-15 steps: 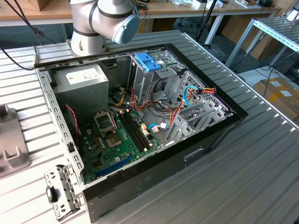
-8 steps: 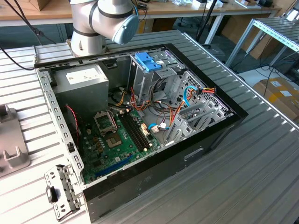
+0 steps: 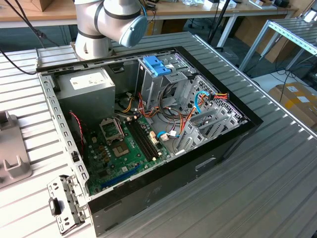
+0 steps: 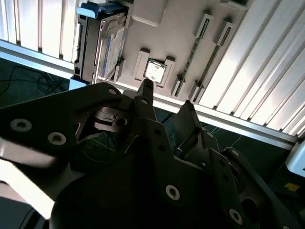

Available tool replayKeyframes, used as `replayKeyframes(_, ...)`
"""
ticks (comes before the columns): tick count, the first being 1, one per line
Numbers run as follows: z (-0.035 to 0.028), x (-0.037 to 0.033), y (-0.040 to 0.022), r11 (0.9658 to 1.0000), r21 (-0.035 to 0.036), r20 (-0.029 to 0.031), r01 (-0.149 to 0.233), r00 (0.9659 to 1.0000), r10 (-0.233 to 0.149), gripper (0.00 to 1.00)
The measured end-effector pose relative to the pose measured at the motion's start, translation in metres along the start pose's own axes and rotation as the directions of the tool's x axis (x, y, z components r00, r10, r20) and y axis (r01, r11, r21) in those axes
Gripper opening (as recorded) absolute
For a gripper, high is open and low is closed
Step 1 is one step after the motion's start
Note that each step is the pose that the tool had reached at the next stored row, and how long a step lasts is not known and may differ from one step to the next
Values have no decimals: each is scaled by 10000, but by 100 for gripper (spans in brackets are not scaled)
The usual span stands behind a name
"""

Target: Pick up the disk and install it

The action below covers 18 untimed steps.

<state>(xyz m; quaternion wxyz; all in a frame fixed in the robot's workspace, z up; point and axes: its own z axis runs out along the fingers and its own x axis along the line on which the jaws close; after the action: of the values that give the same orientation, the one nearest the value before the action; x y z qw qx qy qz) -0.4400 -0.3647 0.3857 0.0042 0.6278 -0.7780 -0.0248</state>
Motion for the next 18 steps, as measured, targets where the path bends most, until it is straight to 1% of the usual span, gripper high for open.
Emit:
replayKeyframes(1,0,0,0,10000,0,0,0,10000,0,42)
replayKeyframes(2,0,0,0,10000,0,1,0,10000,0,48)
replayKeyframes(6,0,0,0,10000,0,0,-1,10000,1,48)
replayKeyframes(7,10,-21,5,10000,-1,8,-1,10000,1,48)
replayKeyframes(8,22,-84,20,10000,-3,13,-1,10000,1,48)
replayKeyframes(9,30,-124,29,10000,-5,17,0,10000,0,48)
replayKeyframes(18,42,-164,37,10000,-5,27,0,10000,0,48)
